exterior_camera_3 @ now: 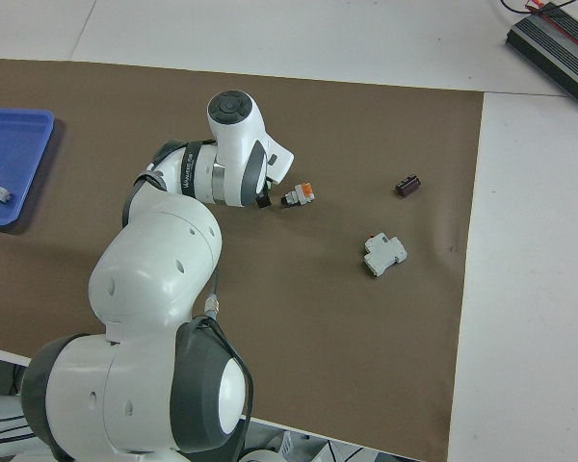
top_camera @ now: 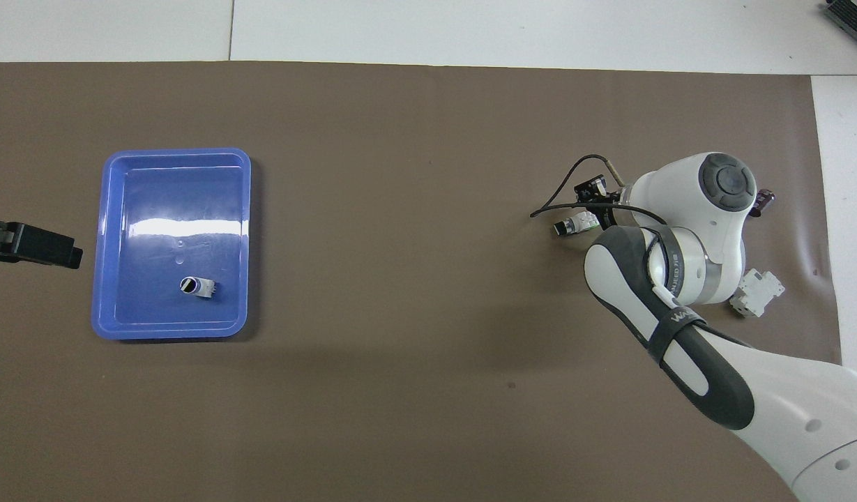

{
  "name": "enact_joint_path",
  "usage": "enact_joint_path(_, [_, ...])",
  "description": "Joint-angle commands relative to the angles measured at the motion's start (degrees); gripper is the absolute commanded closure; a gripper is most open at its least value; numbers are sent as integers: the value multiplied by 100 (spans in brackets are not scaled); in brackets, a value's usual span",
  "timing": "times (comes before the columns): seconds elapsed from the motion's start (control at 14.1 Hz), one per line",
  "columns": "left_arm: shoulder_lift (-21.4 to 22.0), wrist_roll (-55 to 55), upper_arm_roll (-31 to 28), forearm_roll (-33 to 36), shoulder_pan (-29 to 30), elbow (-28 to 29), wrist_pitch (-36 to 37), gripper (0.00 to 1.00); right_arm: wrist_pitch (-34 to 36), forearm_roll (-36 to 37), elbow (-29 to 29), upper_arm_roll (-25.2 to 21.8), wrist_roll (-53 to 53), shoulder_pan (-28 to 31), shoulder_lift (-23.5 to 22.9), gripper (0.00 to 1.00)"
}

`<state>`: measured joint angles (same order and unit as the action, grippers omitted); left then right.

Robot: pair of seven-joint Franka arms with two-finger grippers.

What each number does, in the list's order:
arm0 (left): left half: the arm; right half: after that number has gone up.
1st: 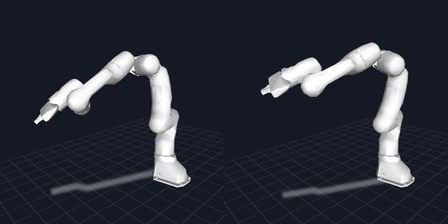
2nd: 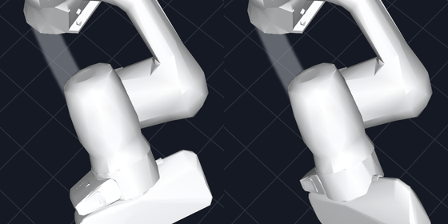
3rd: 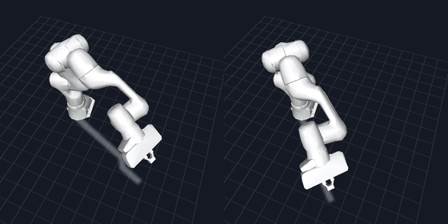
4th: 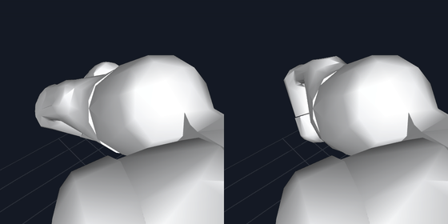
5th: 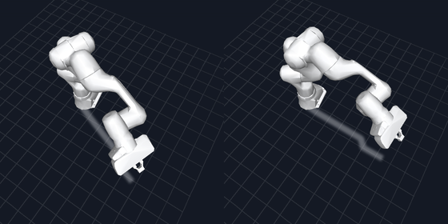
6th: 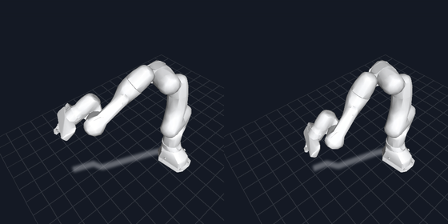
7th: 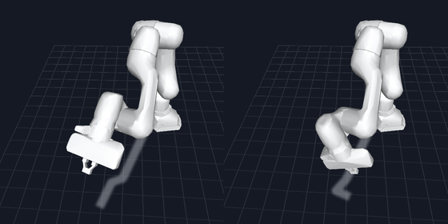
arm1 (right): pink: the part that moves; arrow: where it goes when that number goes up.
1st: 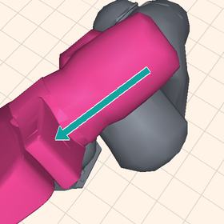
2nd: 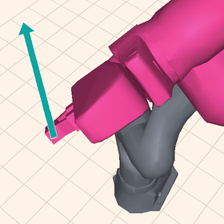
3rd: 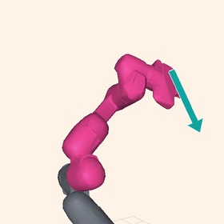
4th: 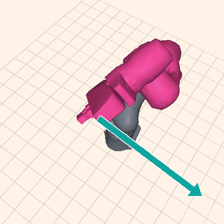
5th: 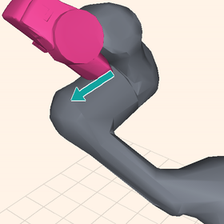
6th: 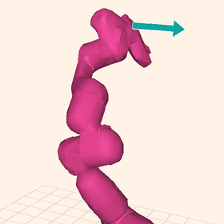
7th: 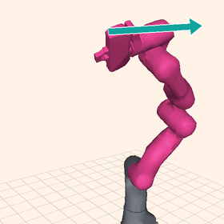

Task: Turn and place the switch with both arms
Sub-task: 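Reach the right gripper to the white-black switch and grasp it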

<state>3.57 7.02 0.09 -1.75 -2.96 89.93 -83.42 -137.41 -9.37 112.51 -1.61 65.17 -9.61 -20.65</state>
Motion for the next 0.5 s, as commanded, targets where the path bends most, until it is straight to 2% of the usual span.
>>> enact_joint_path(0.0, [135,-69,-36,52,-47,174,-34,0,-23,-213,-89,29,40,38,-97,100])
enact_joint_path(0.21, [135,27,-36,52,-73,157,-78,0,326,-380,-272,81,-197,73,-88,100])
enact_joint_path(0.36, [135,19,-36,52,-73,165,-43,0,1211,-1194,-912,73,-268,91,-88,100])
enact_joint_path(0.43, [127,2,-27,52,-82,166,-86,0,1521,-1407,-1045,90,-373,152,-45,100])
